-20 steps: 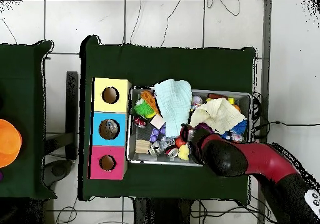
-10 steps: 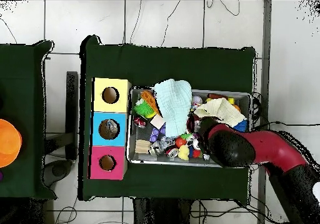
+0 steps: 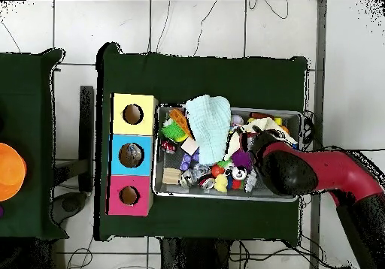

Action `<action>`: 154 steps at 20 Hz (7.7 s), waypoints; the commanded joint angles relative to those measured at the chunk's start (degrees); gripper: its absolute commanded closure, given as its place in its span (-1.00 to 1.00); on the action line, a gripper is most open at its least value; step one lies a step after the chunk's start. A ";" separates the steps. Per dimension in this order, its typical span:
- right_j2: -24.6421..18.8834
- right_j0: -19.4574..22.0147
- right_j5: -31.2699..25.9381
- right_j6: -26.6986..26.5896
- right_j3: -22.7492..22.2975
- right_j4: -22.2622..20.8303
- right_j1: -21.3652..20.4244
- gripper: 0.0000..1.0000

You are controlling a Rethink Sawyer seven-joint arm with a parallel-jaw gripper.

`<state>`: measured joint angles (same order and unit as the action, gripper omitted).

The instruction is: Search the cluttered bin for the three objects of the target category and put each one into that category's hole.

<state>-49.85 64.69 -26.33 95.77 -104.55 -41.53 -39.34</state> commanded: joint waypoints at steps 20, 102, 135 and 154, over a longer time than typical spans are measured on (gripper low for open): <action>10.80 -2.74 1.74 -7.09 7.71 -22.30 8.17 -1.00; 35.63 -33.71 35.66 13.02 -12.65 20.13 10.41 1.00; 37.56 -35.57 39.57 9.74 -12.75 25.13 11.36 -1.00; 24.16 -17.14 10.32 -5.60 -12.27 22.30 -3.34 -1.00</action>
<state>-18.19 42.66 -8.12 95.60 -117.60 -16.00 -42.12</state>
